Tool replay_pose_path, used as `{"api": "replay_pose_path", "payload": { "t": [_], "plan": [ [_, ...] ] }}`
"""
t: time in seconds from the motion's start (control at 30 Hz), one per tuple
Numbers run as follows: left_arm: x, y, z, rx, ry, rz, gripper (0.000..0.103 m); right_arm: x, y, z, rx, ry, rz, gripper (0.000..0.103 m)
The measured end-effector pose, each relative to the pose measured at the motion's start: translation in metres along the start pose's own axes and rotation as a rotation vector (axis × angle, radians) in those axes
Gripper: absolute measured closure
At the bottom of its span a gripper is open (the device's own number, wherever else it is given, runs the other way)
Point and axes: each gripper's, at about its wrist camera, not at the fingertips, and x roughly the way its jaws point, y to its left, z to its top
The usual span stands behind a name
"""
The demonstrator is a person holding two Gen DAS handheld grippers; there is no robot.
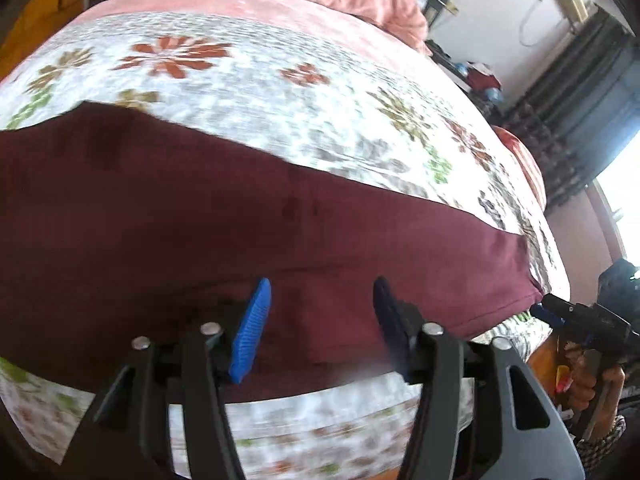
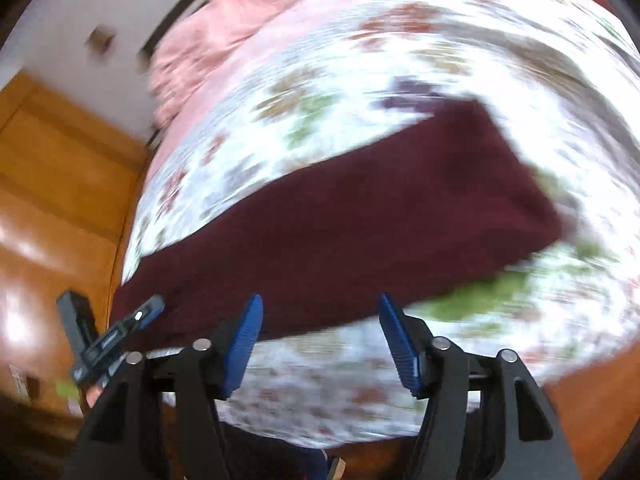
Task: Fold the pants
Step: 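Grasp the folded pants end with the right tool and lift it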
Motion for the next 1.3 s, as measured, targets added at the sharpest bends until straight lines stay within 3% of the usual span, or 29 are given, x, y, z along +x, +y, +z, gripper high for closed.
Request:
{"api": "replay_pose_path", "payload": {
  "t": [0.07, 0.23, 0.4, 0.6, 0.67, 0.77, 0.8, 1.1, 1.2, 1.27, 1.3],
  "plan": [
    [0.007, -0.025, -0.004, 0.030, -0.019, 0.022, 0.021, -0.010, -0.030, 0.005, 0.050, 0.000, -0.020, 0.041],
    [0.028, -0.061, -0.012, 0.103, 0.006, 0.062, 0.013, -0.013, -0.077, 0.005, 0.129, -0.006, 0.056, 0.042],
    [0.051, -0.060, -0.021, 0.072, 0.069, 0.095, 0.012, -0.009, -0.101, 0.009, 0.202, -0.035, 0.151, 0.042],
    [0.050, -0.056, -0.030, 0.088, 0.039, 0.100, 0.011, 0.002, -0.105, 0.020, 0.231, -0.092, 0.210, 0.045],
    [0.048, -0.054, -0.030, 0.070, 0.033, 0.089, 0.011, 0.003, -0.103, 0.024, 0.218, -0.118, 0.224, 0.066],
    [0.043, -0.047, -0.026, 0.018, 0.022, 0.068, 0.011, 0.007, -0.106, 0.029, 0.249, -0.132, 0.279, 0.084],
    [0.042, -0.045, -0.025, 0.005, 0.023, 0.065, 0.011, 0.006, -0.106, 0.030, 0.247, -0.132, 0.289, 0.086],
    [0.018, -0.038, -0.003, -0.051, -0.074, 0.085, 0.011, -0.055, -0.092, 0.055, 0.151, -0.246, 0.307, 0.094],
    [0.017, -0.045, -0.002, -0.020, -0.081, 0.084, 0.011, -0.088, -0.105, 0.059, 0.149, -0.336, 0.241, 0.096],
    [0.025, -0.049, -0.008, 0.007, -0.066, 0.083, 0.011, -0.098, -0.127, 0.059, 0.196, -0.337, 0.231, 0.096],
    [0.032, -0.051, -0.012, 0.022, -0.041, 0.085, 0.011, -0.096, -0.134, 0.058, 0.199, -0.324, 0.177, 0.096]
  ]
}}
